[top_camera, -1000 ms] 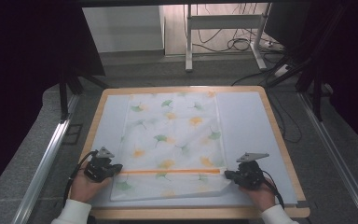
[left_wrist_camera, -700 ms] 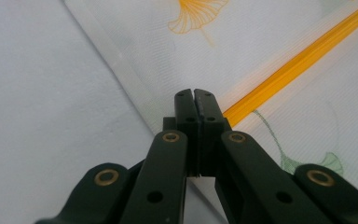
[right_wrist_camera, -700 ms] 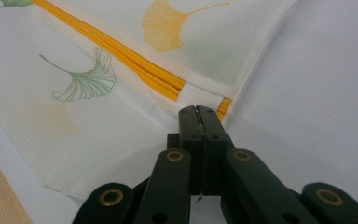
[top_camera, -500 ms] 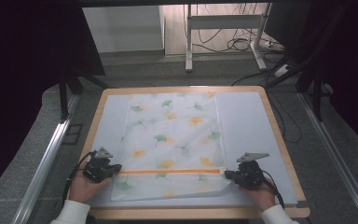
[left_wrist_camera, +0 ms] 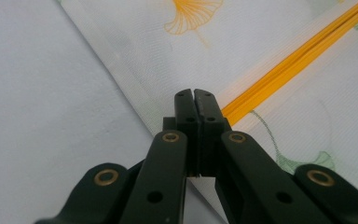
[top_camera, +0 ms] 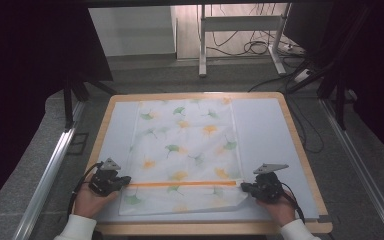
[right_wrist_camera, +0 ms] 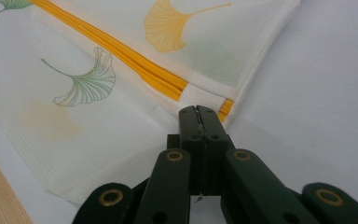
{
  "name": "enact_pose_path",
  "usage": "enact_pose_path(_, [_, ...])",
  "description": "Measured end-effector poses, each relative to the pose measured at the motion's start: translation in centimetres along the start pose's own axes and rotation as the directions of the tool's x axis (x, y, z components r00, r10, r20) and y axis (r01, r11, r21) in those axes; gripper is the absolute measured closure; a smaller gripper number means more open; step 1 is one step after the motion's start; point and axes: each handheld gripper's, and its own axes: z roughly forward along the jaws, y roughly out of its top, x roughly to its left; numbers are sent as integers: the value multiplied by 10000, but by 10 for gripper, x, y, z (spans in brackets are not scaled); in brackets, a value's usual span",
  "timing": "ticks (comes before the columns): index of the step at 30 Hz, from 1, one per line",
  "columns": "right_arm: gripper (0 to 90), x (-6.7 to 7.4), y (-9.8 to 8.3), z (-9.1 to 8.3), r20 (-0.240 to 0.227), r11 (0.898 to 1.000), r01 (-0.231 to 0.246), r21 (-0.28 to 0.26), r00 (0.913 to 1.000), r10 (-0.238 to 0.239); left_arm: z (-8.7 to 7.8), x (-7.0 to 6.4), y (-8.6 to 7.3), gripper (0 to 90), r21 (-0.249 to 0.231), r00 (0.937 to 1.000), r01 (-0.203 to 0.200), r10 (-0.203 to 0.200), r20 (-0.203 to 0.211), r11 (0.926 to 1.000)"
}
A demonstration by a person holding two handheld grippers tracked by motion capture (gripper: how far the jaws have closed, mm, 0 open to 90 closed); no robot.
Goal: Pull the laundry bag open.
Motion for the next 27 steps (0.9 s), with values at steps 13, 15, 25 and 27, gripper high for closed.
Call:
enact_pose_path(13, [897, 0, 3, -13, -346, 9953, -84, -964, 9994, 51, -10, -3, 1, 833, -1121, 10000, 68, -62, 58, 9937])
enact_pose_path(15, [896, -1, 4, -14, -291, 9940, -58, -1090, 9996, 27, -12, -4, 0, 789, -1338, 9999, 92, -100, -52, 9910])
enact_pose_path(25, [561, -21, 5, -22, 712, 9818, -122, -1897, 9971, 262, -20, 7, -5, 469, -2303, 9936, 497, -714, -870, 9719])
enact_pose_path(27, [537, -28, 4, -25, 841, 9788, -224, -2037, 9956, 403, -22, 11, -7, 412, -2412, 9893, 623, -918, -1132, 9685])
